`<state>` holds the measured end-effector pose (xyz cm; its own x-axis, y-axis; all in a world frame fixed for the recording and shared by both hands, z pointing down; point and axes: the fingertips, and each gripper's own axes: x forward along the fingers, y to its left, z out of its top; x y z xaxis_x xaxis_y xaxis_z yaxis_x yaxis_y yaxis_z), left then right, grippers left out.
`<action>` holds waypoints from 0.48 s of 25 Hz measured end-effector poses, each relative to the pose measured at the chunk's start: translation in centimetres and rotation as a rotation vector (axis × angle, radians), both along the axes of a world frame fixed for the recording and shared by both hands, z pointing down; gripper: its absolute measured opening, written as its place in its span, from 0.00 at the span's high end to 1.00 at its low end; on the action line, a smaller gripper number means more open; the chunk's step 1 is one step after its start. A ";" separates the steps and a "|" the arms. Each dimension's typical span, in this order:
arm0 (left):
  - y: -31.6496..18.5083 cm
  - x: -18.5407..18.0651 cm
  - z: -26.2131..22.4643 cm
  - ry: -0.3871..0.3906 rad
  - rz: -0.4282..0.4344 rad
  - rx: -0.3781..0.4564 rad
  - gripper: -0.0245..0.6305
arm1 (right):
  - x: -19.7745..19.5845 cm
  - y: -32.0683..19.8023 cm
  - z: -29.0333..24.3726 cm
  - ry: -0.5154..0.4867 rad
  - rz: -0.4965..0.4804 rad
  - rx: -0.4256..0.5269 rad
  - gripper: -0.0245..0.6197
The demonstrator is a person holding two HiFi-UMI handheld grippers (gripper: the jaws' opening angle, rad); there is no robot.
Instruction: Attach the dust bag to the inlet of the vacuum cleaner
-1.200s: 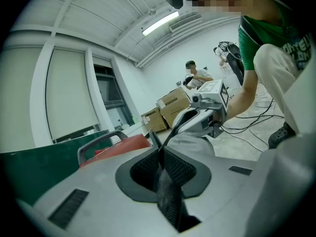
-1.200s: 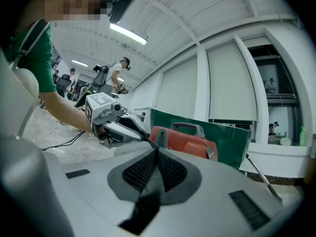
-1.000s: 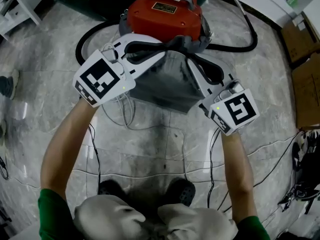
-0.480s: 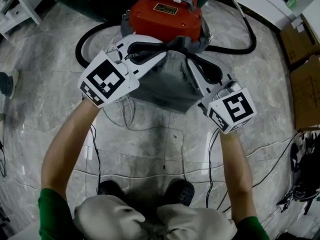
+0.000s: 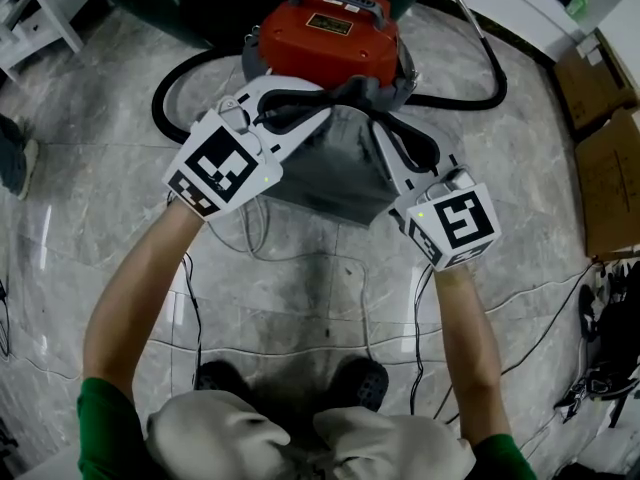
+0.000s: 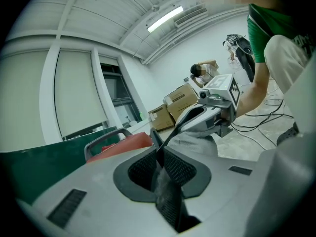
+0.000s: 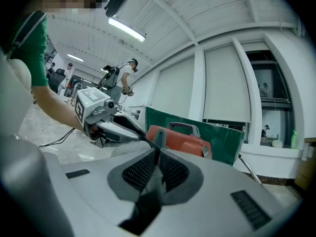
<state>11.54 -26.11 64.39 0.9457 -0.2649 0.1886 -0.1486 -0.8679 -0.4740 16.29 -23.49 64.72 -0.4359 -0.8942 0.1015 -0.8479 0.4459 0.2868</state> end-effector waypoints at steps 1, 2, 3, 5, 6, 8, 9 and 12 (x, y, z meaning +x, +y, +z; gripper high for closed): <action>0.1 0.0 0.0 -0.008 -0.002 0.004 0.91 | 0.1 0.1 -0.2 -0.001 0.009 0.009 0.92; 0.1 -0.1 0.0 -0.015 -0.004 0.009 0.91 | 0.2 0.3 -0.5 -0.004 0.017 0.019 0.92; 0.2 -0.1 0.0 -0.023 -0.006 0.014 0.91 | 0.2 0.5 -0.8 -0.004 0.021 0.027 0.92; 0.3 -0.2 -0.1 -0.033 -0.010 0.024 0.91 | 0.2 0.9 -1.3 0.003 0.020 0.038 0.92; 0.4 -0.2 -0.1 -0.036 -0.012 0.027 0.91 | 0.1 1.1 -1.5 0.008 0.019 0.042 0.92; 0.5 -0.3 -0.1 -0.043 -0.017 0.032 0.91 | -0.1 1.4 -1.9 0.020 0.020 0.053 0.92; 0.6 -0.3 -0.1 -0.048 -0.019 0.037 0.91 | -0.2 1.6 -2.0 0.027 0.023 0.058 0.92; 0.9 -0.5 -0.6 -0.043 -0.023 0.060 0.91 | -0.5 2.1 -2.0 0.040 0.026 0.063 0.92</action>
<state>11.04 -25.18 63.76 0.9304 -0.2989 0.2122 -0.1468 -0.8343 -0.5314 15.82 -21.41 62.68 -0.4092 -0.9104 0.0617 -0.8465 0.4040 0.3469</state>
